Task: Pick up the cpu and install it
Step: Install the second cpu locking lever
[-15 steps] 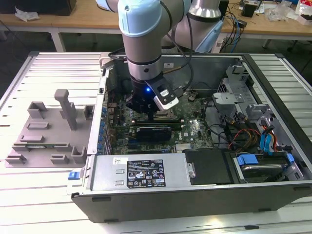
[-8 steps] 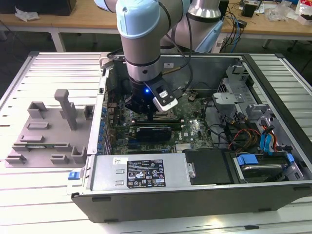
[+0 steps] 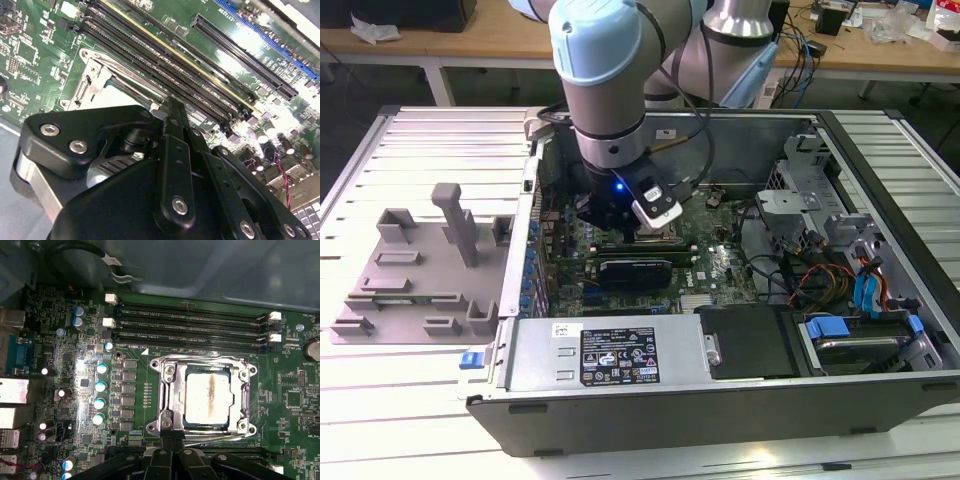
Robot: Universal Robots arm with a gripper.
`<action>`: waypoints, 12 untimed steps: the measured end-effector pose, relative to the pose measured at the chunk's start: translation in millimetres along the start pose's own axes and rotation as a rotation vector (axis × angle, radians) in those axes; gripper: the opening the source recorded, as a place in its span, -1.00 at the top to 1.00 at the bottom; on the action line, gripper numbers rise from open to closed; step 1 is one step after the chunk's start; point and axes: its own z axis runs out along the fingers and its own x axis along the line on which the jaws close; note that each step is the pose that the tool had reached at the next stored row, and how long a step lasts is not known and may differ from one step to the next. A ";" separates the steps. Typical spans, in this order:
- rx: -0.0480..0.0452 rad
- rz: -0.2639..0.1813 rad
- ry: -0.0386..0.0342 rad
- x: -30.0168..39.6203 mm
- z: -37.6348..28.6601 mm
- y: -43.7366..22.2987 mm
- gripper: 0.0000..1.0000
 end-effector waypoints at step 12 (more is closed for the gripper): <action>-0.0043 0.000 -0.0059 3.6 -2.8 -8.1 0.79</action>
